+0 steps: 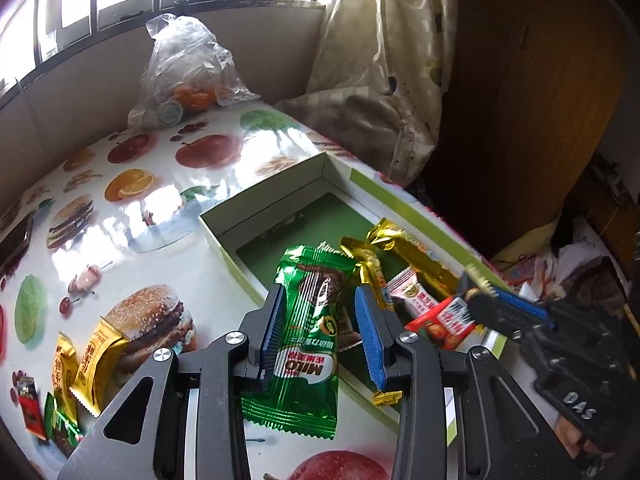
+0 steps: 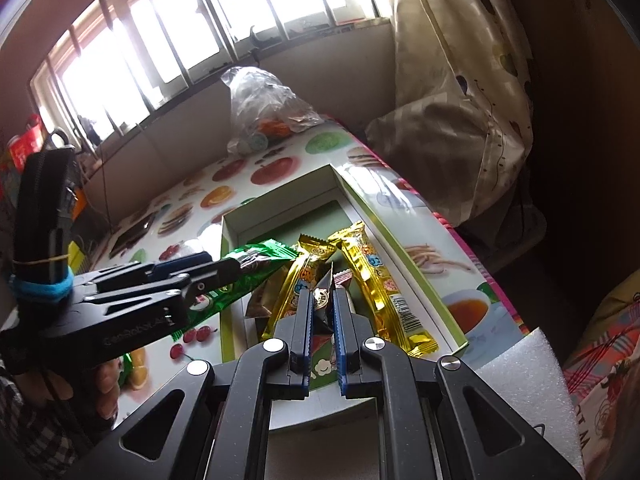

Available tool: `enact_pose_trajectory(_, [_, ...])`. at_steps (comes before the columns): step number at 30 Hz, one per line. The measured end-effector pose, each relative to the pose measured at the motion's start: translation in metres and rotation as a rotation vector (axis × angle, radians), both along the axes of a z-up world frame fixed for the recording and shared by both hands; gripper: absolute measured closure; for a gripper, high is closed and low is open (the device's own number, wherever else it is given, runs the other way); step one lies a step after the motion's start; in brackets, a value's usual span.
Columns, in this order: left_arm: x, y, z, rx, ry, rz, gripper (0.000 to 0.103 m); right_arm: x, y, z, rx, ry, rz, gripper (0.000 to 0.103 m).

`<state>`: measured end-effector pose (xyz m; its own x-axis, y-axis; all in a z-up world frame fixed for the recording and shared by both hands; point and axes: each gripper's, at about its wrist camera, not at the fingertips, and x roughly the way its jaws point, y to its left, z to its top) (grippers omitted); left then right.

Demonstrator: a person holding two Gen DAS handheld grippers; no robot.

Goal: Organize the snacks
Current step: 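Lower both snacks into the box and open both grippers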

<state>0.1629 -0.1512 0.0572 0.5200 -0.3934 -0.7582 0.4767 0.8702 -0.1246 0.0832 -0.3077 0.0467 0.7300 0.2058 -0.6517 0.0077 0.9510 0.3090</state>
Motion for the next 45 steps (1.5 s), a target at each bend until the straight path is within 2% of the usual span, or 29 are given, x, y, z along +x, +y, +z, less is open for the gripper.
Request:
enact_pose_trajectory(11, [0.015, 0.034, 0.002, -0.036, 0.020, 0.079, 0.066, 0.014, 0.006, -0.016, 0.003, 0.055, 0.027, 0.091])
enact_pose_trajectory(14, [0.016, 0.037, 0.000, -0.041, 0.039, 0.084, 0.066, 0.015, 0.009, -0.019, 0.000, 0.065, 0.030, 0.082])
enact_pose_trajectory(16, [0.015, 0.036, -0.001, -0.058, 0.054, 0.065, 0.066, 0.015, 0.010, -0.019, -0.002, 0.066, 0.018, 0.069])
enact_pose_trajectory(22, [0.009, 0.026, -0.005, -0.075, 0.081, 0.032, 0.066, 0.012, 0.014, -0.016, -0.020, 0.051, 0.010, 0.057])
enact_pose_trajectory(45, [-0.007, -0.013, -0.018, -0.092, 0.151, -0.030, 0.066, -0.003, -0.004, -0.006, -0.017, 0.029, -0.065, 0.056])
